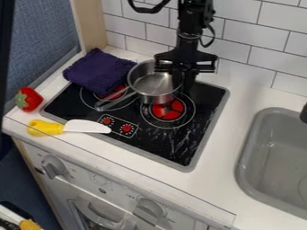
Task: Move the silver pot on the lower right corner of the stove
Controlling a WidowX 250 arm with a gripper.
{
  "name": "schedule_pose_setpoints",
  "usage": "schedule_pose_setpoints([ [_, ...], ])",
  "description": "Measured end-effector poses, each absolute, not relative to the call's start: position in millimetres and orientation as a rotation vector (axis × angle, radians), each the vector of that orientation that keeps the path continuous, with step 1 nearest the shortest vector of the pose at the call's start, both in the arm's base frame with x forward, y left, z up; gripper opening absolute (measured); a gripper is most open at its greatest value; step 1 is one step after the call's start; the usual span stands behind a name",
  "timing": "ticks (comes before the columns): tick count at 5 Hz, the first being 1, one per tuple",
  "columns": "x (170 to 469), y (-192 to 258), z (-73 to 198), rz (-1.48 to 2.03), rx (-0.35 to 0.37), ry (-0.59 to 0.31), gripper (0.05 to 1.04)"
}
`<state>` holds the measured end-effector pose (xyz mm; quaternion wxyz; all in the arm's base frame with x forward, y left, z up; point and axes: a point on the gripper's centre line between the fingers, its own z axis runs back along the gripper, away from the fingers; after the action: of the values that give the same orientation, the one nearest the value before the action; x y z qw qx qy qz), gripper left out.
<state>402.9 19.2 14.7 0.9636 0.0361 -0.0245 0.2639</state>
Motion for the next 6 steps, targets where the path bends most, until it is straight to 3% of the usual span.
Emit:
schedule_pose_setpoints([
  [1, 402, 24, 20, 0.526, 0.148, -0.048, 0.084],
  [3, 404, 14, 40, 0.557, 0.238, 0.009, 0.082],
  [4, 399, 4, 49, 0.592, 0.256, 0.057, 0.082],
  [5, 380, -2, 35, 0.706, 0.250, 0.132, 0.082],
  [6, 362, -12, 42, 0.892, 0.211, 0.121, 0.081],
])
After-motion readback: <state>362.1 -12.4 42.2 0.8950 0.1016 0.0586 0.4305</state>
